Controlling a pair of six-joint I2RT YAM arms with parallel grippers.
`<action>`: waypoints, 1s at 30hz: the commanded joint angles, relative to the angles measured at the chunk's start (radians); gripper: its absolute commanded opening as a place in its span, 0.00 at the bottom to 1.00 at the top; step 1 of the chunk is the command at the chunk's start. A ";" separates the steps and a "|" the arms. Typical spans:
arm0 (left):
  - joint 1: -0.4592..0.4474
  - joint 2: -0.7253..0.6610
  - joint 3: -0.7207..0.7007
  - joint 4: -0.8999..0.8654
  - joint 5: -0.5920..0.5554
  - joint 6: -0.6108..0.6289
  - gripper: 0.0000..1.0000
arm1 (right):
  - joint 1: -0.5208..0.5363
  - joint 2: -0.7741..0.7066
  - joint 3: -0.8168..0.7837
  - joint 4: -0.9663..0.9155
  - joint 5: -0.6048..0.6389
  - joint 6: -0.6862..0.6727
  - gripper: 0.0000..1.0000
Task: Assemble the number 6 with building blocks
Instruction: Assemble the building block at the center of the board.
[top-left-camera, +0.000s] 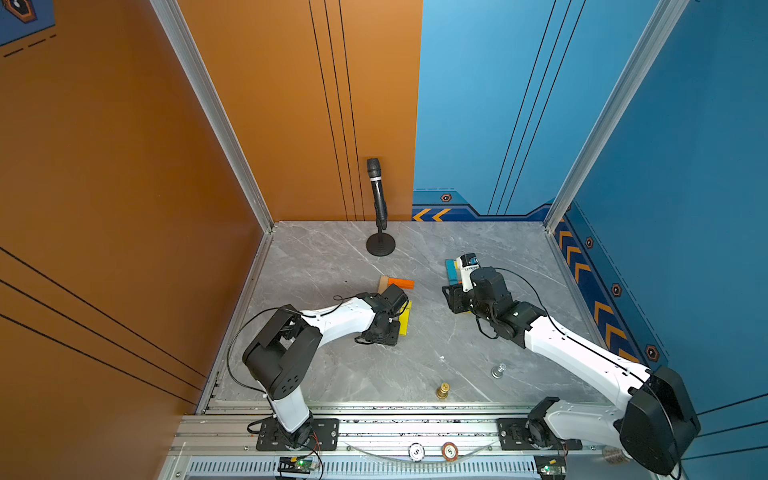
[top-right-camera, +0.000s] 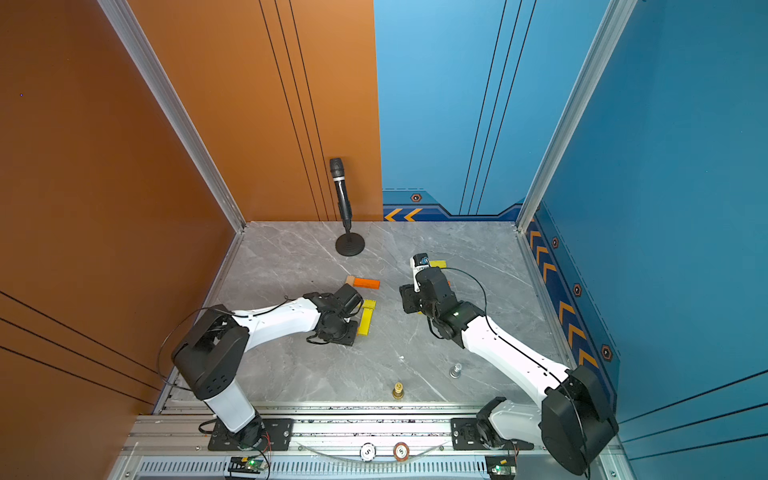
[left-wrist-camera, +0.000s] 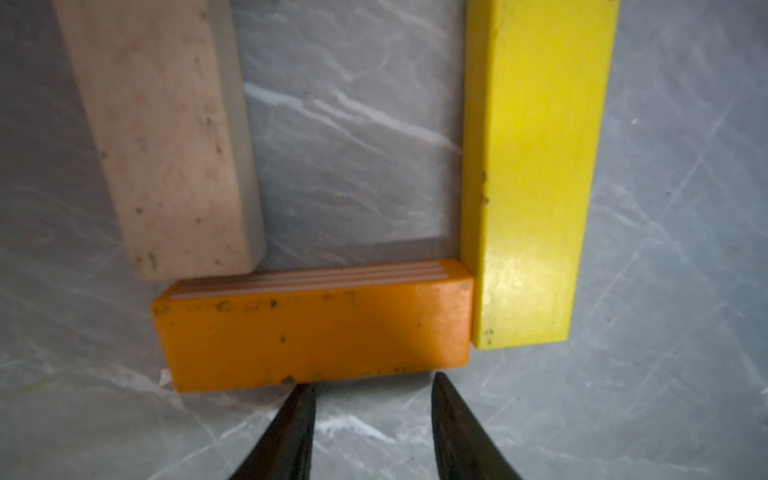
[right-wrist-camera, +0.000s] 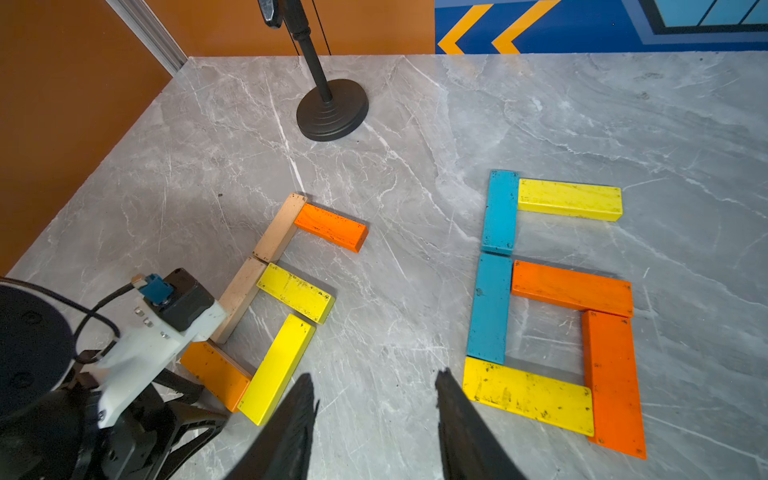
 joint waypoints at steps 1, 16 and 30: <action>0.021 -0.038 -0.039 -0.032 0.015 0.018 0.47 | 0.002 0.021 0.010 -0.005 -0.010 0.003 0.48; 0.072 -0.013 -0.034 -0.001 0.034 0.043 0.46 | 0.010 0.034 0.019 -0.013 0.006 0.000 0.48; 0.086 0.005 -0.027 0.015 0.050 0.052 0.45 | 0.009 0.047 0.031 -0.017 0.005 -0.001 0.49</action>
